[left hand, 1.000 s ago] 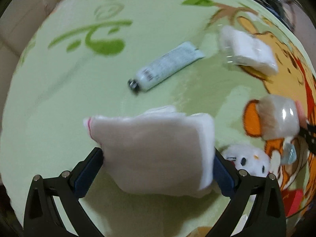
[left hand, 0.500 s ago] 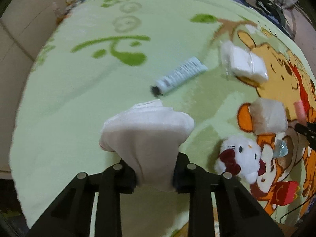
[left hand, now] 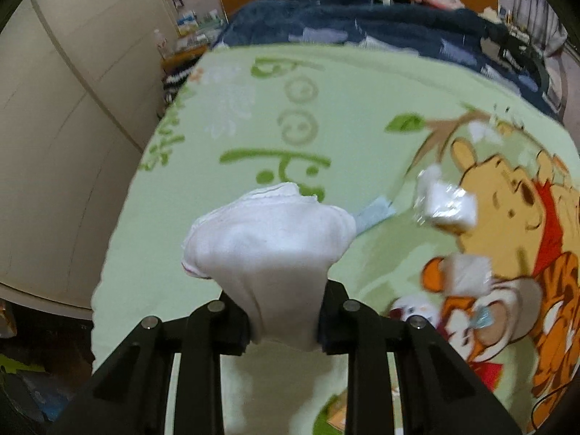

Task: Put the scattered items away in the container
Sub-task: 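Grasp the white towel with the left tool and lift it, then carry the towel and roller over the cardboard box and release both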

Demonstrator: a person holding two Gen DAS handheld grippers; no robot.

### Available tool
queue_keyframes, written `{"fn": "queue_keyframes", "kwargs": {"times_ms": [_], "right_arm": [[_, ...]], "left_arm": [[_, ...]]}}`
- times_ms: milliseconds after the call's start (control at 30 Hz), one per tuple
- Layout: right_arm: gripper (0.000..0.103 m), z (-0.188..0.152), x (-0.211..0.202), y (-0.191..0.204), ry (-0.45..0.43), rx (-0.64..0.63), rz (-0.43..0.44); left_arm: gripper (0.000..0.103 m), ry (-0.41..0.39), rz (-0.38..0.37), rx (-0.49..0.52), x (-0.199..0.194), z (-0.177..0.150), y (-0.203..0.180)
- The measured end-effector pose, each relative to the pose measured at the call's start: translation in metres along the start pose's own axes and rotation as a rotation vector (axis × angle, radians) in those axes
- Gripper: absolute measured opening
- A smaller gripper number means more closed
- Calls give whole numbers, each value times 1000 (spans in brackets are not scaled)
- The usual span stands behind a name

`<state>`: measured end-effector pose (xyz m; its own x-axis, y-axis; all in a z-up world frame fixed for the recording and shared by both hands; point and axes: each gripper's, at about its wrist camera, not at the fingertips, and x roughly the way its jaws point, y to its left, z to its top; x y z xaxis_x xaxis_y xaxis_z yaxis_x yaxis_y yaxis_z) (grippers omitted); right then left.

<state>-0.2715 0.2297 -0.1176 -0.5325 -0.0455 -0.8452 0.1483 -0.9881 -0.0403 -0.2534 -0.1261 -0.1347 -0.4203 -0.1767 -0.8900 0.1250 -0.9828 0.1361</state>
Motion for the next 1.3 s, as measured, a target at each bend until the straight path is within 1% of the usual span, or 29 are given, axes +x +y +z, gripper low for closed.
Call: {"fn": "queue_keyframes", "kwargs": {"times_ms": [100,267,333,433,567,700,800,867,1000,1167,1300], "right_arm": [[26,11,-41,-1,-60,20,24],[26,9,-109,2,-138,31,66],[26,1,-139,9,-171,14,79],[26,-20,-185,27,-211,-17,115],[26,-54,-224,47,-222,-14,185],[26,-99,-251,73,-207,-11,223],[26,-131,-257,92,-185,-15,212],[26,-153,-261,104,-170,-18,205],[26,-195,-267,130,-139,-28,191],[26,-229,-255,154,-57,-64,208],[26,-245,-250,162,-26,-72,214]], "left_arm": [[27,-79,2,29,-49,7,-18],[28,-168,-21,60,-124,-2,-41],[28,-188,-42,63,-153,-12,-49],[28,-196,-74,63,-187,-32,-55],[28,-197,-79,58,-219,-69,-58],[28,-168,-87,65,-235,-115,-58],[28,-119,-99,69,-238,-150,-55],[28,-69,-106,64,-234,-173,-51],[28,2,-100,60,-226,-209,-47],[28,43,-72,82,-218,-242,-49],[28,55,-53,102,-216,-255,-53]]}}
